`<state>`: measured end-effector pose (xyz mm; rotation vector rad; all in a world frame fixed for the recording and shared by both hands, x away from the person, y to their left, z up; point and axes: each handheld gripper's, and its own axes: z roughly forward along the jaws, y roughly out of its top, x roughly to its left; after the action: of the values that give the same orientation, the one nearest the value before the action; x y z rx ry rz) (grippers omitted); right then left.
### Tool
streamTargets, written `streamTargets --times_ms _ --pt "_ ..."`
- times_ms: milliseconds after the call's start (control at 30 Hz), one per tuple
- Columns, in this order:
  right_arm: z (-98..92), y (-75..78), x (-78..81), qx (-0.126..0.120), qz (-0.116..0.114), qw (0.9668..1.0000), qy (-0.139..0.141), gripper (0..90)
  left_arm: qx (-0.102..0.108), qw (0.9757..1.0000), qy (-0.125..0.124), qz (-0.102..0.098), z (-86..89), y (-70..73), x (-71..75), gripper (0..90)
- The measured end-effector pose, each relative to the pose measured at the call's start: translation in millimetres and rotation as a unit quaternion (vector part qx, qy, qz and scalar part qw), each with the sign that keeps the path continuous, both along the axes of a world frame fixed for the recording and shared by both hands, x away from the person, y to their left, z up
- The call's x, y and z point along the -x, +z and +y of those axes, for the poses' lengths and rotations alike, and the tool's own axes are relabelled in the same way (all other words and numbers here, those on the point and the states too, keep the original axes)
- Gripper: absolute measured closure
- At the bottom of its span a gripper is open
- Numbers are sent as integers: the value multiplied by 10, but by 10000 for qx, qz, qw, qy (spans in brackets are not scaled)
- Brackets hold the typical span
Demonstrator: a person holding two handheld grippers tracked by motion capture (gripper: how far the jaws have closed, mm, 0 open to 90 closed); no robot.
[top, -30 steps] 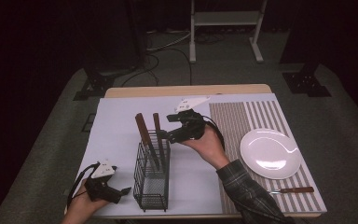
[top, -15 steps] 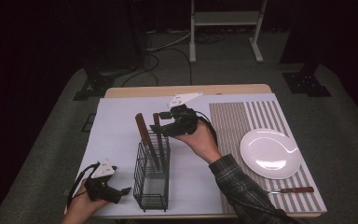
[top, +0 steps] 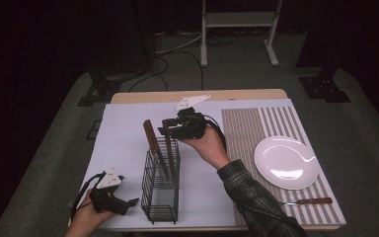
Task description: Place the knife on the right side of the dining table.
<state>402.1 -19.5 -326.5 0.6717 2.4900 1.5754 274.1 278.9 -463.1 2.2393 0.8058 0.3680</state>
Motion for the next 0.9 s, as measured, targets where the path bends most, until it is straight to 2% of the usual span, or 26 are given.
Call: streamTargets --times_ms 100,467,733,900 --pt "-9 11 6 1 -26 10000 27 655 1 10000 -4 5 0 0 0 0" --pt "-102 75 97 -18 -16 10000 85 674 8 10000 0 12 0 1 0 0" --pt "-180 150 236 -102 -29 9995 300 700 -5 10000 -5 14 0 2 -1 0" --pt "-211 174 265 -157 58 9992 363 713 -4 10000 -3 16 0 2 -1 0"
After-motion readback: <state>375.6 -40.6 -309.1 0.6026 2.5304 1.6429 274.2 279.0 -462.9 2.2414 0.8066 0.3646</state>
